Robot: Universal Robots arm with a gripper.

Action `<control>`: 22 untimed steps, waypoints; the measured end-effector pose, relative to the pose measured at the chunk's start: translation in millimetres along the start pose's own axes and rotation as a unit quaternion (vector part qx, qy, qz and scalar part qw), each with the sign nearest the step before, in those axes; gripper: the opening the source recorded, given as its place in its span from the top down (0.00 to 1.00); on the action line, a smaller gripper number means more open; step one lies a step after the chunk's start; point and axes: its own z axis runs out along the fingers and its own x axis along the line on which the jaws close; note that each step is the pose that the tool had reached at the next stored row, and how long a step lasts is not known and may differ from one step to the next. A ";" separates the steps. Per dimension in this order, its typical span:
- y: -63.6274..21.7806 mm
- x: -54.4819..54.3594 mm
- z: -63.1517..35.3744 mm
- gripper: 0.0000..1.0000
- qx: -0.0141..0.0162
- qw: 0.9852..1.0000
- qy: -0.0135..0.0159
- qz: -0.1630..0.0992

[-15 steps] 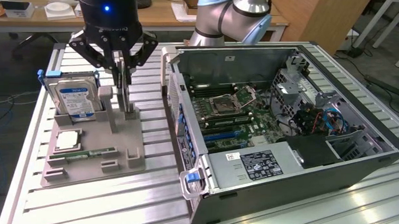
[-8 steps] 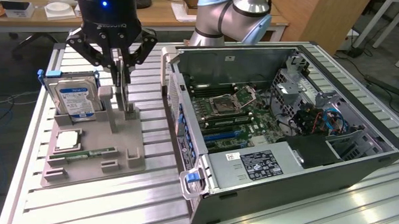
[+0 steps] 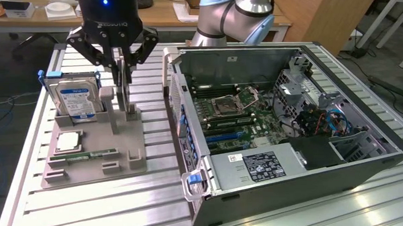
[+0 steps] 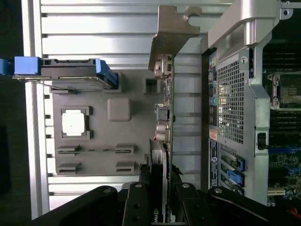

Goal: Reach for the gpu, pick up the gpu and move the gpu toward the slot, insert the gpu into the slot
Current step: 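Pick up the gpu and move the gpu toward the slot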

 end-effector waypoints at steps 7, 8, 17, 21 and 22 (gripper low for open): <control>0.2 -0.2 -11.5 0.73 0.001 1.000 0.000 0.000; 0.3 -0.2 -12.7 0.73 0.001 1.000 0.000 0.000; 2.1 -56.3 -13.0 0.73 0.001 1.000 0.000 0.000; 2.5 -68.7 -12.7 0.73 0.001 1.000 0.000 0.000; 2.6 -71.5 -12.7 0.73 0.001 1.000 0.000 0.000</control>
